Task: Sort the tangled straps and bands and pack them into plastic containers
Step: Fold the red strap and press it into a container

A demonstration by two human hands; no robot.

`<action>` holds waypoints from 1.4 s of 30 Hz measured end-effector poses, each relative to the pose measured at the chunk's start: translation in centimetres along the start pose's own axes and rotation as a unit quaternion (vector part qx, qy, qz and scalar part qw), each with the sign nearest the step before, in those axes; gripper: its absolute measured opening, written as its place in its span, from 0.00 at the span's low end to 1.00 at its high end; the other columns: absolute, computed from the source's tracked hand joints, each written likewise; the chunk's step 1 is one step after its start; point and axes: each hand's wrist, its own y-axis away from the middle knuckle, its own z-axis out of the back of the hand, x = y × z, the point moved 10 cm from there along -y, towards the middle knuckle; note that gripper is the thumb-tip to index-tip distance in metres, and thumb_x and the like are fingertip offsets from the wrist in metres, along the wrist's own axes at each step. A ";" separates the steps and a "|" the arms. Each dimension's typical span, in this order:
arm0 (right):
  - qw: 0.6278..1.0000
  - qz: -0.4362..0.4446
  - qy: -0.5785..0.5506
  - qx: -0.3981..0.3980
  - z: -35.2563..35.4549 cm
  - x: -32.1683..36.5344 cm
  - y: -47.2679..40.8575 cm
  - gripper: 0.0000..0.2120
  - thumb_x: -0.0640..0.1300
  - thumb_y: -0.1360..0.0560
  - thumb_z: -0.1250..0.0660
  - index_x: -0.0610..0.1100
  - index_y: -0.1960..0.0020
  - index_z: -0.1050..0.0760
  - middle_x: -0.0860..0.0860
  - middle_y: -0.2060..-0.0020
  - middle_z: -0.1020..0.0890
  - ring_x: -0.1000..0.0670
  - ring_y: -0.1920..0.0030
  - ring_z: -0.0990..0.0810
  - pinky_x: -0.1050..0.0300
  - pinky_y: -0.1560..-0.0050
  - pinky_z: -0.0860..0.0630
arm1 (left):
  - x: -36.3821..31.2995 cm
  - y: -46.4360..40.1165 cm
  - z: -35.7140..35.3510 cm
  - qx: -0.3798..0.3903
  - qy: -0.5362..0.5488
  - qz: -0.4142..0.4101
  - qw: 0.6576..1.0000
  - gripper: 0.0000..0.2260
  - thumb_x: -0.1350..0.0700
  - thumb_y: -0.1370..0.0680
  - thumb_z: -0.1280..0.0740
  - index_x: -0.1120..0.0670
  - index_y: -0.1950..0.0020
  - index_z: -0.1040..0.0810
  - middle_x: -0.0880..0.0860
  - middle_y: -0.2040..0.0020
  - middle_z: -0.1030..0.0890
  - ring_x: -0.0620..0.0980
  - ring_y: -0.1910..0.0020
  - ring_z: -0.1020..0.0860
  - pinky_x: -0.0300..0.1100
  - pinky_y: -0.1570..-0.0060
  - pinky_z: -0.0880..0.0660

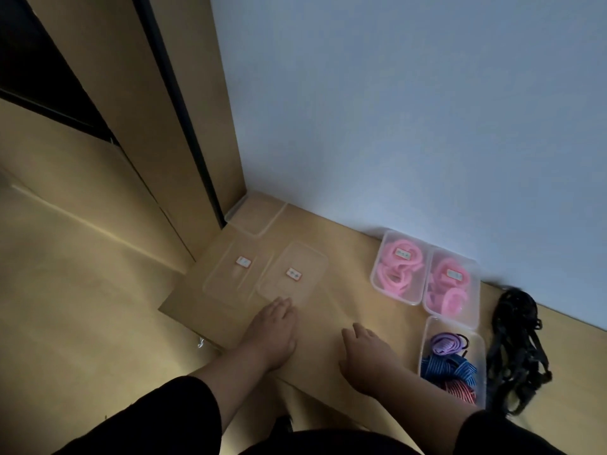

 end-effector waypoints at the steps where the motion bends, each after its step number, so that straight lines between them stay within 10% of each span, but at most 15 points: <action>1: 1.000 -0.003 -0.003 0.001 -0.4 0.1 -0.1 0.24 0.49 0.19 0.41 0.46 0.24 0.38 0.44 0.25 0.35 0.43 0.27 0.34 0.49 0.29 0.33 | 0.1 0.0 -0.3 0.005 -0.002 -0.003 1.000 0.29 0.50 0.18 0.44 0.56 0.20 0.45 0.56 0.18 0.48 0.55 0.20 0.51 0.47 0.21 0.54; 7: 0.999 -0.012 -0.040 -0.020 -0.7 1.1 -1.3 0.25 0.51 0.19 0.42 0.45 0.24 0.38 0.45 0.25 0.35 0.43 0.27 0.34 0.50 0.29 0.33 | -2.0 1.3 -1.0 -0.005 -0.018 -0.073 0.997 0.26 0.47 0.19 0.51 0.55 0.23 0.36 0.54 0.22 0.36 0.57 0.24 0.39 0.49 0.24 0.45; 12: 0.995 -0.047 -0.066 -0.060 0.5 0.0 -2.9 0.27 0.52 0.21 0.39 0.44 0.25 0.39 0.46 0.26 0.34 0.43 0.29 0.31 0.49 0.33 0.29 | -4.2 3.6 -1.3 -0.071 0.038 -0.194 0.978 0.15 0.48 0.27 0.40 0.50 0.48 0.17 0.49 0.46 0.18 0.52 0.49 0.20 0.44 0.50 0.19; 16: 0.991 -0.054 -0.091 -0.077 2.0 -0.3 -4.5 0.30 0.51 0.21 0.36 0.43 0.23 0.40 0.47 0.25 0.36 0.43 0.28 0.32 0.47 0.32 0.29 | -4.7 4.9 -2.9 -0.035 0.055 -0.258 0.964 0.15 0.54 0.35 0.25 0.50 0.49 0.18 0.49 0.48 0.20 0.51 0.51 0.22 0.40 0.54 0.22; 32: 0.964 -0.095 -0.215 -0.127 4.1 -0.9 -6.6 0.12 0.41 0.19 0.40 0.46 0.37 0.24 0.45 0.45 0.22 0.43 0.46 0.21 0.51 0.48 0.24 | -4.8 5.6 -3.4 -0.013 0.038 -0.279 0.959 0.16 0.60 0.43 0.26 0.50 0.57 0.22 0.51 0.58 0.22 0.55 0.59 0.22 0.40 0.61 0.25; 42: 0.917 -0.095 -0.313 -0.228 8.9 -6.0 -1.2 0.12 0.36 0.20 0.40 0.47 0.45 0.22 0.49 0.55 0.20 0.46 0.55 0.21 0.53 0.56 0.23 | -9.0 6.5 1.8 -0.156 -0.088 -0.340 0.923 0.09 0.52 0.31 0.37 0.48 0.52 0.23 0.49 0.54 0.23 0.51 0.56 0.24 0.43 0.53 0.26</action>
